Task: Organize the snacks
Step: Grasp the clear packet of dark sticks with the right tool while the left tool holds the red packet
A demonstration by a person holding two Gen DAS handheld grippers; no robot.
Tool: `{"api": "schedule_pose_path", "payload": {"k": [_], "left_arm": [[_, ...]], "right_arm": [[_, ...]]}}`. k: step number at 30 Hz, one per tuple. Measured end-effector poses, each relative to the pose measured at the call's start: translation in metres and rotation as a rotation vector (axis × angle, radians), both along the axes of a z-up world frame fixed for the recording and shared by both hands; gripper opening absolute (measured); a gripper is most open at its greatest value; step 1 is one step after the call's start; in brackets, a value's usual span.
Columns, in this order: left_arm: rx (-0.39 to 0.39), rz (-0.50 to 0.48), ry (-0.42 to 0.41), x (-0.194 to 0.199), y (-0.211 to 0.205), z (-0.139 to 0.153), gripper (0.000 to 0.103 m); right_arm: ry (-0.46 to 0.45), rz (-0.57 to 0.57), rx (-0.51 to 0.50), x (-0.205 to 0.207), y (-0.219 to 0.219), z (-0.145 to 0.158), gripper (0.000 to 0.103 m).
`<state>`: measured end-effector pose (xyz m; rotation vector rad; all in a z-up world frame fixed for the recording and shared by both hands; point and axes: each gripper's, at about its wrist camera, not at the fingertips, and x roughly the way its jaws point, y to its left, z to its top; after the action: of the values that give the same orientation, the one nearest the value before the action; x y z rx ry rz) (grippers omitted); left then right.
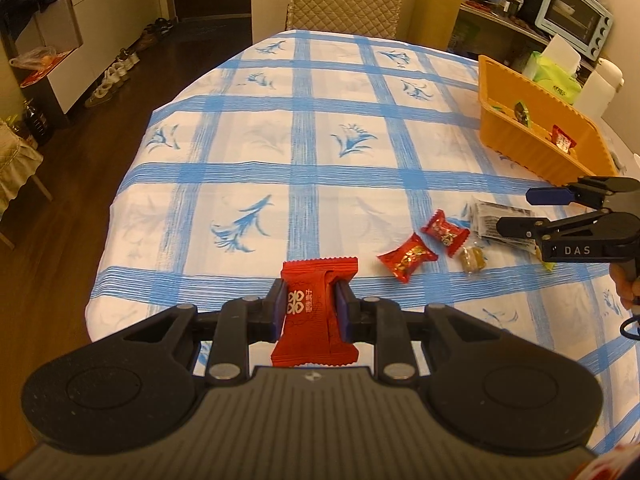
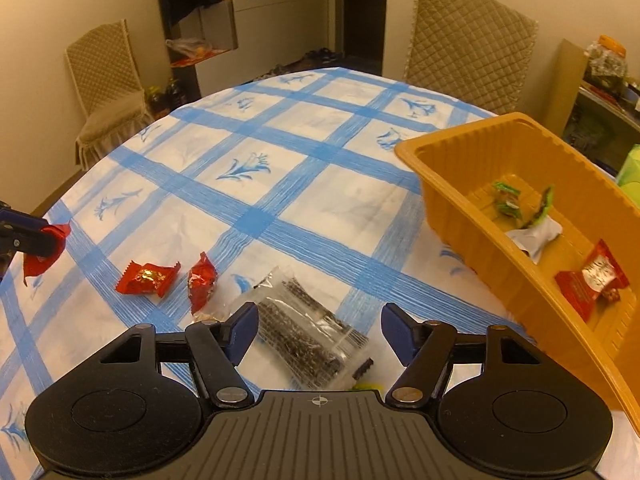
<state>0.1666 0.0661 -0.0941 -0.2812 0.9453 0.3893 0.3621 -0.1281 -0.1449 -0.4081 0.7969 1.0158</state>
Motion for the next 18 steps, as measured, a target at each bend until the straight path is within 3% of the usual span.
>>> {"api": "schedule_pose_path", "payload": {"k": [3, 5, 9, 18], "left_arm": [[0.001, 0.004, 0.0, -0.002, 0.002, 0.0, 0.022], [-0.003, 0.005, 0.0, -0.002, 0.004, 0.0, 0.015], [-0.002, 0.006, -0.005, -0.003, 0.006, 0.001, 0.015], [-0.025, -0.01, 0.003, -0.001, 0.005, -0.003, 0.016]], "right_arm": [[0.015, 0.026, -0.017, -0.002, 0.005, -0.003, 0.064], [0.022, 0.035, -0.026, -0.005, 0.007, -0.005, 0.059], [0.045, 0.037, -0.037, -0.015, 0.007, -0.004, 0.049], [0.059, -0.046, -0.034, -0.031, 0.008, -0.002, 0.049]]}}
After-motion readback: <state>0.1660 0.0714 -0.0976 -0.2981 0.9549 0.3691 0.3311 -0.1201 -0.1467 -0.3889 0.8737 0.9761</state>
